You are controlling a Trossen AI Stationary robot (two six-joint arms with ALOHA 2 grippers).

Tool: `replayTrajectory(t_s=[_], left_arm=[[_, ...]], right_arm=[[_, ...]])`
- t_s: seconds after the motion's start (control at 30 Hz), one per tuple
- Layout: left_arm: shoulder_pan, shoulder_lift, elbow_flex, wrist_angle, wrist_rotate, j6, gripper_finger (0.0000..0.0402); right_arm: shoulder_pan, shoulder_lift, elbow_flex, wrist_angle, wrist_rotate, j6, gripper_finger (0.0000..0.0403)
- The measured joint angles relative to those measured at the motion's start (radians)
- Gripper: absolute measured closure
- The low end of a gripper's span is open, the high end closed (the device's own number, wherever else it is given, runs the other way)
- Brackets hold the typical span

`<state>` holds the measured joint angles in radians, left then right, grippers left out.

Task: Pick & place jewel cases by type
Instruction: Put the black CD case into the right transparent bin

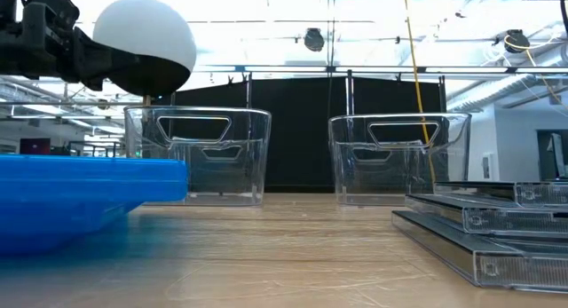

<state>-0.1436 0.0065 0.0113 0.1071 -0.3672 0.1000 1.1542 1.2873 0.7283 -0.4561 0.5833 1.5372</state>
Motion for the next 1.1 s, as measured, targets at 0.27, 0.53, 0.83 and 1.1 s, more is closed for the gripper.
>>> replayTrajectory(t_s=[0.27, 0.53, 0.83, 1.1], left_arm=[[0.0, 0.0, 0.0, 0.008, -0.001, 0.001, 0.0376], [0.0, 0.0, 0.0, 0.008, -0.001, -0.005, 0.0376], [0.0, 0.0, 0.0, 0.0, -0.001, -0.028, 0.0376], [0.0, 0.0, 0.0, -0.008, -0.001, -0.035, 0.0376]], right_arm=[[0.029, -0.003, -0.227, 0.401, 0.041, 0.085, 0.036], [0.039, -0.022, -0.31, 0.506, -0.008, 0.117, 0.036], [0.032, -0.022, -0.384, 0.514, -0.018, 0.344, 0.0359], [0.032, -0.024, -0.453, 0.69, -0.035, 0.371, 0.0319]])
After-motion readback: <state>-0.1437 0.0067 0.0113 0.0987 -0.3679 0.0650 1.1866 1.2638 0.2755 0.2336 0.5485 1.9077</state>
